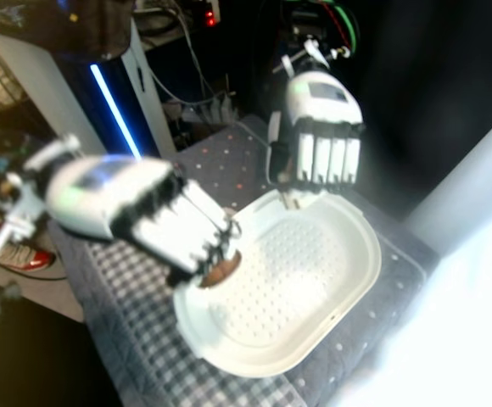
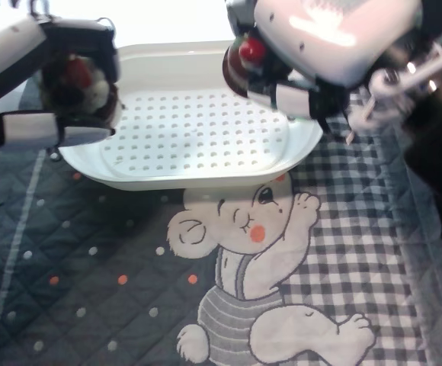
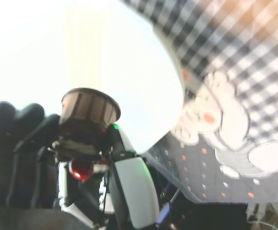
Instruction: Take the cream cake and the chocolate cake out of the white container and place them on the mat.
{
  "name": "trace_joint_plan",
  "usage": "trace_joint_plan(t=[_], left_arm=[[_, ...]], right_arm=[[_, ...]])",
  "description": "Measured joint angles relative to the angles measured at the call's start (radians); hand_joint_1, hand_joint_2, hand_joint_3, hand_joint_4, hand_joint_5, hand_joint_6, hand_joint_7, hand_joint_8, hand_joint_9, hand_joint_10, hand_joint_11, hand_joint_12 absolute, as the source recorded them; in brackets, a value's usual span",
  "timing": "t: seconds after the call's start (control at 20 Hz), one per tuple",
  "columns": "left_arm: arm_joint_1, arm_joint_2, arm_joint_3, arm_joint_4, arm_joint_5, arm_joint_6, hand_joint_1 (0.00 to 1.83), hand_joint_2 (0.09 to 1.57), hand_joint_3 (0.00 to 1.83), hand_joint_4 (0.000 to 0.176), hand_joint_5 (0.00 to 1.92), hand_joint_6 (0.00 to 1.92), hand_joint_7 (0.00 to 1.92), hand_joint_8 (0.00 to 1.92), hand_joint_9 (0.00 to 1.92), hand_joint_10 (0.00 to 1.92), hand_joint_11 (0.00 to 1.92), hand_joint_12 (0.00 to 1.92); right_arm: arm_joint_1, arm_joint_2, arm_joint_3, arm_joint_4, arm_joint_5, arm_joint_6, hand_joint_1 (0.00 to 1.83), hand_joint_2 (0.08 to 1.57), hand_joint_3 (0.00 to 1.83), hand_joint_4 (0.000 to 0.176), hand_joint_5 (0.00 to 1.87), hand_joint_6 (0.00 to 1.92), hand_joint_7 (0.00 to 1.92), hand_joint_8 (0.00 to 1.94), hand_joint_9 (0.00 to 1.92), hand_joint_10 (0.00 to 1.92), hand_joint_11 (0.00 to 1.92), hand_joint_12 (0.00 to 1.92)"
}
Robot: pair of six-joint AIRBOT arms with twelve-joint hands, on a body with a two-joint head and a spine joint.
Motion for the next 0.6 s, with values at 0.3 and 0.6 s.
trace_joint_plan(t=[0.3, 0.6], left_arm=[[0.126, 0.058, -0.129, 0.006, -0.122, 0.0, 1.19, 1.25, 0.0, 0.0, 0.64, 1.38, 0.81, 1.33, 0.82, 1.09, 0.68, 1.42], [0.251, 0.077, -0.225, -0.02, -0.174, 0.0, 1.33, 1.24, 0.0, 0.0, 0.59, 1.43, 0.7, 1.3, 0.81, 1.46, 0.72, 1.38]], right_arm=[[-0.156, 0.101, -0.152, -0.016, 0.158, 0.002, 1.24, 1.12, 0.0, 0.0, 0.9, 1.09, 1.06, 0.98, 0.78, 1.29, 0.57, 1.67], [-0.339, 0.129, -0.261, 0.022, 0.26, 0.002, 1.28, 1.09, 0.0, 0.0, 1.12, 0.56, 1.0, 1.23, 0.71, 1.41, 0.49, 1.79]])
